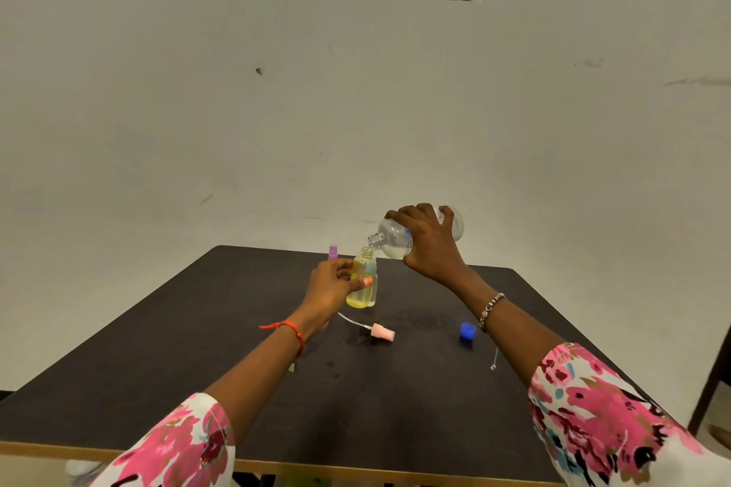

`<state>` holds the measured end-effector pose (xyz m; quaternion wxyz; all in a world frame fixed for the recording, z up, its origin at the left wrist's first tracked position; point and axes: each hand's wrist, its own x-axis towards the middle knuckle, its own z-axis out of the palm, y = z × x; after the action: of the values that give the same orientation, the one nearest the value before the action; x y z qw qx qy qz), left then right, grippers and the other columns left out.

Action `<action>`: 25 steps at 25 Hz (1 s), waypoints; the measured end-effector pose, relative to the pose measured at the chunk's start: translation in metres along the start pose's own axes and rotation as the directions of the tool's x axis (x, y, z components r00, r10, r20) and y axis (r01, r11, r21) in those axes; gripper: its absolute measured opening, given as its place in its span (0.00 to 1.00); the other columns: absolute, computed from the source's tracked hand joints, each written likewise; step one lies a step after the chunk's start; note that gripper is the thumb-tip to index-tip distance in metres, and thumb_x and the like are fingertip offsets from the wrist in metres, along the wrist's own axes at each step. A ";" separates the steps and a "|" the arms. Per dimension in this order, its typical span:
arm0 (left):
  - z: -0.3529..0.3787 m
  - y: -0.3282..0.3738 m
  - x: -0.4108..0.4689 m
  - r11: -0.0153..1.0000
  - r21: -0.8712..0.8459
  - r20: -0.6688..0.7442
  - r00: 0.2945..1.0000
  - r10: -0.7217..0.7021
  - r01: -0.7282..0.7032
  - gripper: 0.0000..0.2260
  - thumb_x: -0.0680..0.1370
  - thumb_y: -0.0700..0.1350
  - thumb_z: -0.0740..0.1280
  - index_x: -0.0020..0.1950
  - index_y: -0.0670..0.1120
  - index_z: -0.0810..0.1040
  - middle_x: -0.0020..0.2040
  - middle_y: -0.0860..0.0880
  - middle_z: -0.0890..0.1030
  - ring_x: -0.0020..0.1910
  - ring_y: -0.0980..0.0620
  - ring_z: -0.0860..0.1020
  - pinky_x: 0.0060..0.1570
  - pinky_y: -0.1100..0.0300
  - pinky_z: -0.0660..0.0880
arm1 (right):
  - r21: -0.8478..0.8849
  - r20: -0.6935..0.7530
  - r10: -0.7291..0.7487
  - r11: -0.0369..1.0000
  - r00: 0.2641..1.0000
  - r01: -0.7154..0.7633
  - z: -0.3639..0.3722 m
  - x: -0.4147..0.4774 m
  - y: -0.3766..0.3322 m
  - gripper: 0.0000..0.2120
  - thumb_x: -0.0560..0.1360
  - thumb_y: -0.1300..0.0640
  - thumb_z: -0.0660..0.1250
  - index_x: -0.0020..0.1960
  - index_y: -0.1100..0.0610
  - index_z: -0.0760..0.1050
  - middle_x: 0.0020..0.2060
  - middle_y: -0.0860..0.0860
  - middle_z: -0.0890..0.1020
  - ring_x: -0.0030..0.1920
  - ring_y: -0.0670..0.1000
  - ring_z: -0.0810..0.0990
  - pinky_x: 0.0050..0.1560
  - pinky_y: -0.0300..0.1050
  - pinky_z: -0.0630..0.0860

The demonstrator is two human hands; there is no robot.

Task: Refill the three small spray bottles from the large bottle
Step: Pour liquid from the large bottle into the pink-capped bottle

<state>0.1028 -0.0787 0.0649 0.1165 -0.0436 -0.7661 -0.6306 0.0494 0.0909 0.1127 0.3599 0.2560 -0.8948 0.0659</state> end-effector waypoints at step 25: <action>0.001 -0.007 0.001 1.000 -0.007 0.015 1.000 -0.001 0.001 0.19 0.71 0.36 0.70 0.61 0.38 0.74 0.58 0.41 0.79 0.51 0.51 0.77 0.53 0.57 0.75 | 0.024 -0.009 -0.009 1.000 1.000 0.009 0.003 -0.002 0.000 0.29 0.63 0.64 0.72 0.63 0.54 0.71 0.59 0.56 0.77 0.63 0.60 0.71 0.65 0.66 0.53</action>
<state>0.1000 -0.0792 0.0585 0.1102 -0.0486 -0.7648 -0.6330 0.0486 0.0903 0.1090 0.3610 0.2638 -0.8912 0.0759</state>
